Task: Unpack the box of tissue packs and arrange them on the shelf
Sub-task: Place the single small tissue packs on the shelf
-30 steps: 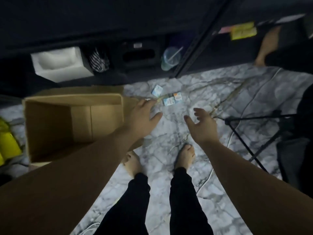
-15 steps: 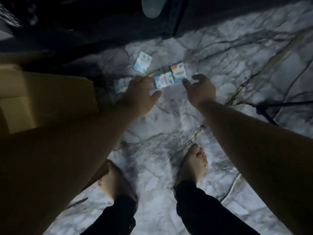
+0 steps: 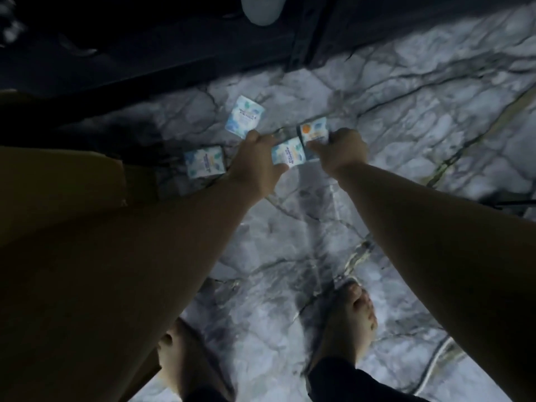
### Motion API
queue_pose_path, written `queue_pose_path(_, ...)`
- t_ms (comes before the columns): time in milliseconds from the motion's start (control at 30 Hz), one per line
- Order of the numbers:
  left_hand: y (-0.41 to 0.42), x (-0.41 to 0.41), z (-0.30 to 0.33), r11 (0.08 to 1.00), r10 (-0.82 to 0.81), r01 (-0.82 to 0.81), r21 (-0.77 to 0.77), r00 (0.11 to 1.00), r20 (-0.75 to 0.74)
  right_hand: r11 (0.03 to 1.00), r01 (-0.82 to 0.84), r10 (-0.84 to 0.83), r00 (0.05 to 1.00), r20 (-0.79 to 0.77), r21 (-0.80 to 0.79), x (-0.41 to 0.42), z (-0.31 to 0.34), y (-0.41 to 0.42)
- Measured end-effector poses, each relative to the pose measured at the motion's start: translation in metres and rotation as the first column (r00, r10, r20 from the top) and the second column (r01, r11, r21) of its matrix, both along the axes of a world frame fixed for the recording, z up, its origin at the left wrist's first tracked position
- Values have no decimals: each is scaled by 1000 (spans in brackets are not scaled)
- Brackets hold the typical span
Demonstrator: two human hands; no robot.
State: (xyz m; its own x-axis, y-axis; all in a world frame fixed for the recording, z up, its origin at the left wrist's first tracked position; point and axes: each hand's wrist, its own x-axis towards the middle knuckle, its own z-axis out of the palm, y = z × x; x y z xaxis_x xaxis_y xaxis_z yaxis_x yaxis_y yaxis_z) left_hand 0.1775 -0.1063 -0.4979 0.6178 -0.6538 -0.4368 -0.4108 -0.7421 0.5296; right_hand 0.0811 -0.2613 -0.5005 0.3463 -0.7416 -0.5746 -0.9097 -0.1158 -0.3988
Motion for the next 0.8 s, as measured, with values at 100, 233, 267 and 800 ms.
queue_pose_path(100, 12, -2, 21, 993, 117, -119, -18, 991, -71, 998, 61, -62, 996, 59, 30, -9, 25, 5)
queue_pose_path(233, 31, -14, 84, 970, 240, -243, -14, 964, -116, 982, 177, -184, 973, 139, 61, -32, 87, 21)
queue_pose_path(267, 37, -18, 104, 963, 267, -269, 0, 955, -131, 979, 190, -199, 967, 158, 69, -38, 107, 26)
queue_pose_path(800, 129, -49, 551, 816, 509, -570, -97, 788, -345, 956, 168, -255, 880, 401, 240, -78, 546, 117)
